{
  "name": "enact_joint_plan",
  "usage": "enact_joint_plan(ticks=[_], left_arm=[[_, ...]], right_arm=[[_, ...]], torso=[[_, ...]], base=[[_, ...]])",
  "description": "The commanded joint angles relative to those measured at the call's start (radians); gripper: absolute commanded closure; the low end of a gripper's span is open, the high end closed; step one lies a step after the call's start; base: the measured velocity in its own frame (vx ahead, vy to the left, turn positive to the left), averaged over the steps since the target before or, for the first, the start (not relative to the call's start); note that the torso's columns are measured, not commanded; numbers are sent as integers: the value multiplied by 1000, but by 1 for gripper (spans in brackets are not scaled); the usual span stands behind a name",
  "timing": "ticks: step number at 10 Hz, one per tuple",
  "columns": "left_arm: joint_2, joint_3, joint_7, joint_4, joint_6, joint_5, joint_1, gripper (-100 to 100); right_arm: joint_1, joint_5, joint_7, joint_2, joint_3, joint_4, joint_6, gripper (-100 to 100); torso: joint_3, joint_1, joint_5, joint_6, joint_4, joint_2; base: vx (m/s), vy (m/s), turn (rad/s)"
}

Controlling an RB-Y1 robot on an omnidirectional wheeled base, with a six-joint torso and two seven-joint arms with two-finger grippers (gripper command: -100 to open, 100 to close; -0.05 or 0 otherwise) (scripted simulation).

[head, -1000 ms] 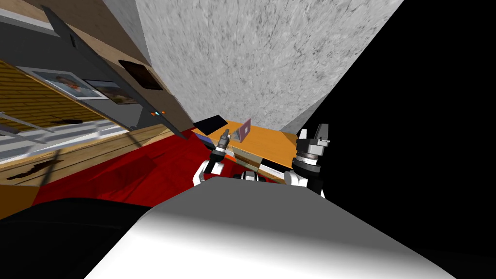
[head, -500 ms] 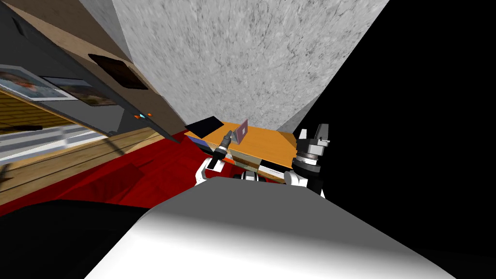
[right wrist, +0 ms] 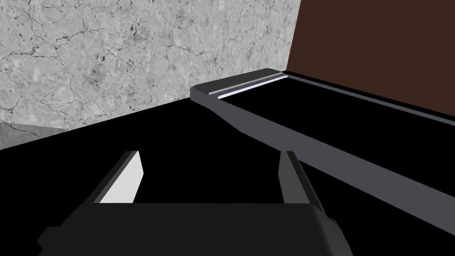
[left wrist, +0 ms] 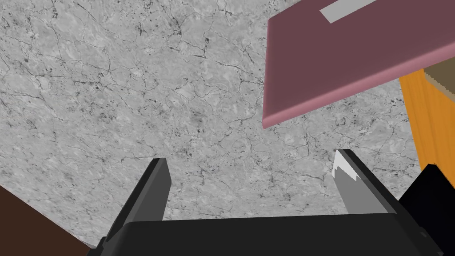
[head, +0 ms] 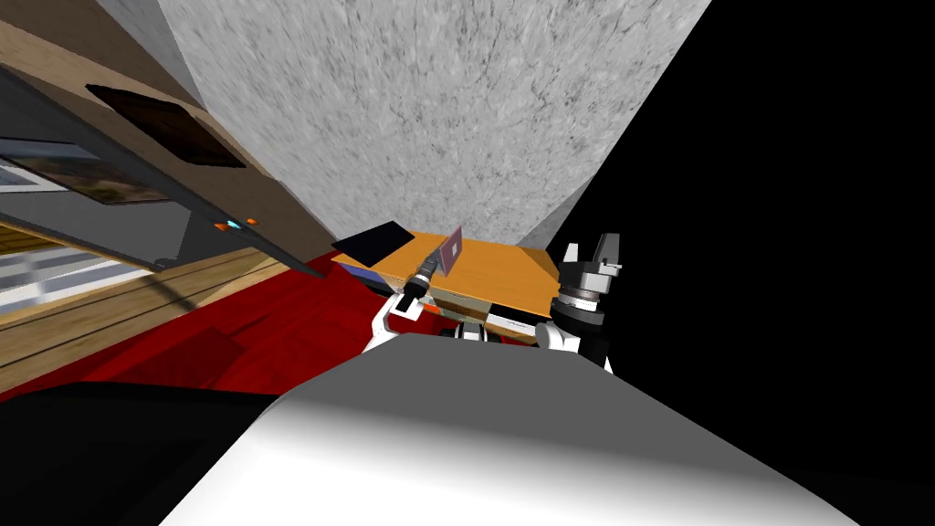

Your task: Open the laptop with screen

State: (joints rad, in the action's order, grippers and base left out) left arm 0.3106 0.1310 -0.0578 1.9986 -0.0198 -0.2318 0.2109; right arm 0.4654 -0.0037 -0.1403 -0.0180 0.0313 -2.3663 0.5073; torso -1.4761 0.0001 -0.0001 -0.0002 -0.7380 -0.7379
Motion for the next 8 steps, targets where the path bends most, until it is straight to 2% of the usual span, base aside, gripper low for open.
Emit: enact_joint_plan(ticks=[1,6,8], left_arm=[[27,7,-6,-35,-56,-13,-31,-100],[77,19,-15,-85,-141,-34,-77,-100],[70,19,-13,-83,-132,-33,-75,-100]], right_arm=[[0,0,0,0,0,0,0,0],[0,0,0,0,0,0,0,0],[0,0,0,0,0,0,0,0]], torso=[[0,0,0,0,0,0],[0,0,0,0,0,0],[0,-1,0,0,0,0]], base=[[49,38,-113],[40,25,-99],[8,6,-7]])
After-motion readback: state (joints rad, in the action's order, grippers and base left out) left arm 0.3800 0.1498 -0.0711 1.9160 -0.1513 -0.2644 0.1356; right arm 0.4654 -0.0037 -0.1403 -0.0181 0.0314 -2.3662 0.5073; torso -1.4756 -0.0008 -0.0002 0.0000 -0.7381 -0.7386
